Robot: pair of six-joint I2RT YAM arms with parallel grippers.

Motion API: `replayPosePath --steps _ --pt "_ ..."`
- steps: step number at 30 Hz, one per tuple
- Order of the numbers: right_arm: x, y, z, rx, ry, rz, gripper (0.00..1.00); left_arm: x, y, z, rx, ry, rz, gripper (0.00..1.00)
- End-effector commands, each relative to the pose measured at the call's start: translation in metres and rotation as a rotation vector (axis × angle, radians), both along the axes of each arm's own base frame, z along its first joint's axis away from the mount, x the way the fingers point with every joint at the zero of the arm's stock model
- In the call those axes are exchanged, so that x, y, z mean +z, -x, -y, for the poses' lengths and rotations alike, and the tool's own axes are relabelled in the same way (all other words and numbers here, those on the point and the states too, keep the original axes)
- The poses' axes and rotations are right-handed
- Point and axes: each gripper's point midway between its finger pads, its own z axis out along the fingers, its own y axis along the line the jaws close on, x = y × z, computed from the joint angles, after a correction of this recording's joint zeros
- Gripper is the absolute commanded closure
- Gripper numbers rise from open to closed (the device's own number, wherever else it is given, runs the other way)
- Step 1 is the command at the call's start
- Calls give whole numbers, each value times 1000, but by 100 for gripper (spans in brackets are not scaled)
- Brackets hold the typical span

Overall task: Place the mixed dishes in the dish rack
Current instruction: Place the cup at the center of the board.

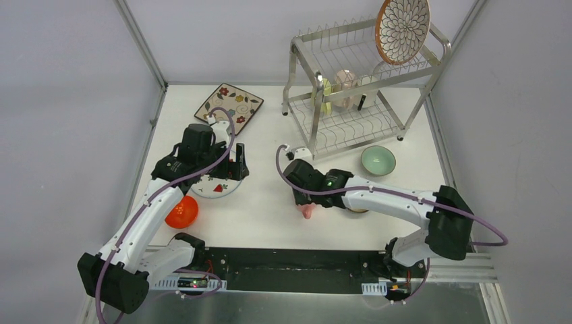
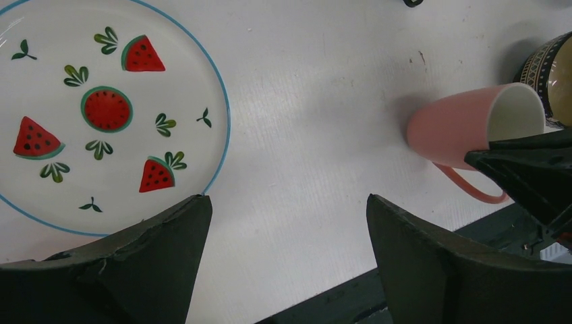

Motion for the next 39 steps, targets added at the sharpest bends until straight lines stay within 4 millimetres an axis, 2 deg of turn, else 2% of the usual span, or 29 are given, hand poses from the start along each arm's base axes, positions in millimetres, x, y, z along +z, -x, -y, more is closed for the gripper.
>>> replayPosePath --steps 1,7,12,16,18,20,23,24,30,39 --pt "32 -14 -39 28 -111 93 91 6 -3 0 21 14 5 12" --pt "35 -8 -40 33 -137 80 69 5 -1 7 6 51 -15 12" --pt "57 -1 -33 34 -214 97 53 11 4 24 -30 144 -55 13" --pt "79 2 -16 8 -267 138 36 19 13 47 -98 270 -113 14" --pt "87 3 -7 -10 -291 158 24 23 15 54 -112 318 -125 16" --pt "93 4 3 -29 -315 175 15 23 15 58 -111 349 -137 17" --pt "97 4 18 -70 -338 202 10 19 14 65 -107 380 -171 19" --pt "97 4 23 -88 -342 210 2 18 14 68 -111 391 -182 21" --pt "96 3 60 -227 -365 241 0 10 15 89 -129 392 -213 25" --pt "98 10 121 -426 -401 268 0 -18 18 130 -170 332 -267 28"
